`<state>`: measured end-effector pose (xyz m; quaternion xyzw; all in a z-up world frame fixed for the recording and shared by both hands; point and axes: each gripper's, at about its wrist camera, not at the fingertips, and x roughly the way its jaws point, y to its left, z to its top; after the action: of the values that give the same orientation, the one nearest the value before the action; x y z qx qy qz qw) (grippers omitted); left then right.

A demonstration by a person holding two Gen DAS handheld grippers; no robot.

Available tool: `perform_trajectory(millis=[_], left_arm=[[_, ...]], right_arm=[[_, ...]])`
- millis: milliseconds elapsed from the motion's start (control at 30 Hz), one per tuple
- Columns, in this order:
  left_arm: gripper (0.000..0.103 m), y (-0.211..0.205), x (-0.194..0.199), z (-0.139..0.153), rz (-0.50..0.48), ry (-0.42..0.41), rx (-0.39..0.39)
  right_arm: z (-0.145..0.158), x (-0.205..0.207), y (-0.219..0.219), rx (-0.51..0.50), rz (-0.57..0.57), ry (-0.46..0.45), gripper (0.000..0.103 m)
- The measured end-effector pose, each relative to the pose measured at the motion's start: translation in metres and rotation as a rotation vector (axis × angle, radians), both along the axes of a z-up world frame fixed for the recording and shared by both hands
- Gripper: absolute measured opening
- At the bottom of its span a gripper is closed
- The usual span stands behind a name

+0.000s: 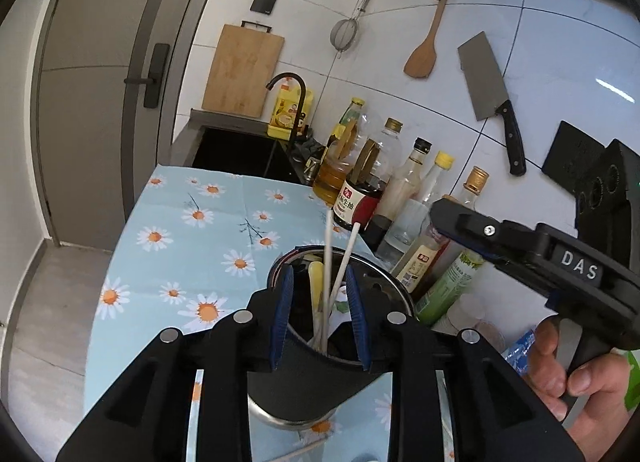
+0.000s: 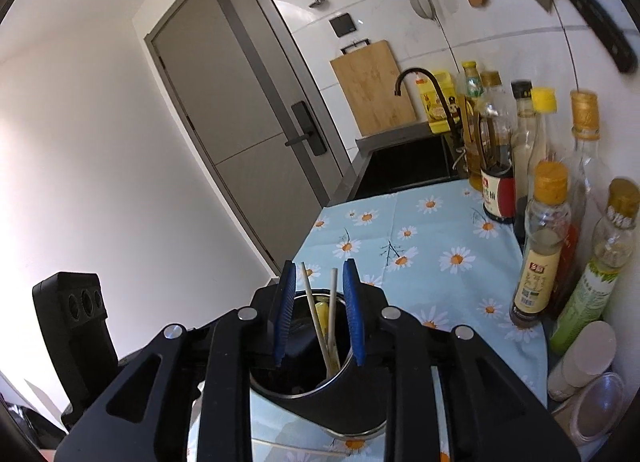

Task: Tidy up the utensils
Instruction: 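Lower both chopsticks into the holder and open both grippers, then move both open grippers back down toward the loose chopsticks on the table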

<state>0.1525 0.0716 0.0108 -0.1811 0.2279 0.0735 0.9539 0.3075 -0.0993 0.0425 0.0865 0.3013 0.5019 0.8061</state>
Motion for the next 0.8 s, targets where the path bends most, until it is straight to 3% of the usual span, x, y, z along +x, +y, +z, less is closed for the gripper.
perform_trajectory(millis=[300, 367, 633, 800], left_arm=[[0.026, -0.021, -0.034, 0.029, -0.018, 0.004, 0.069], [0.026, -0.025, -0.040, 0.033, -0.027, 0.008, 0.076], [0.027, -0.046, -0.076, 0.036, -0.068, 0.076, 0.066], [0.028, -0.056, -0.100, 0.026, -0.078, 0.131, 0.038]], right_arm=[[0.023, -0.036, -0.023, 0.011, 0.041, -0.042, 0.026], [0.027, -0.045, -0.027, -0.003, 0.051, -0.050, 0.030], [0.032, -0.080, -0.049, -0.078, 0.111, -0.065, 0.032], [0.022, -0.104, -0.049, -0.189, 0.217, -0.052, 0.033]])
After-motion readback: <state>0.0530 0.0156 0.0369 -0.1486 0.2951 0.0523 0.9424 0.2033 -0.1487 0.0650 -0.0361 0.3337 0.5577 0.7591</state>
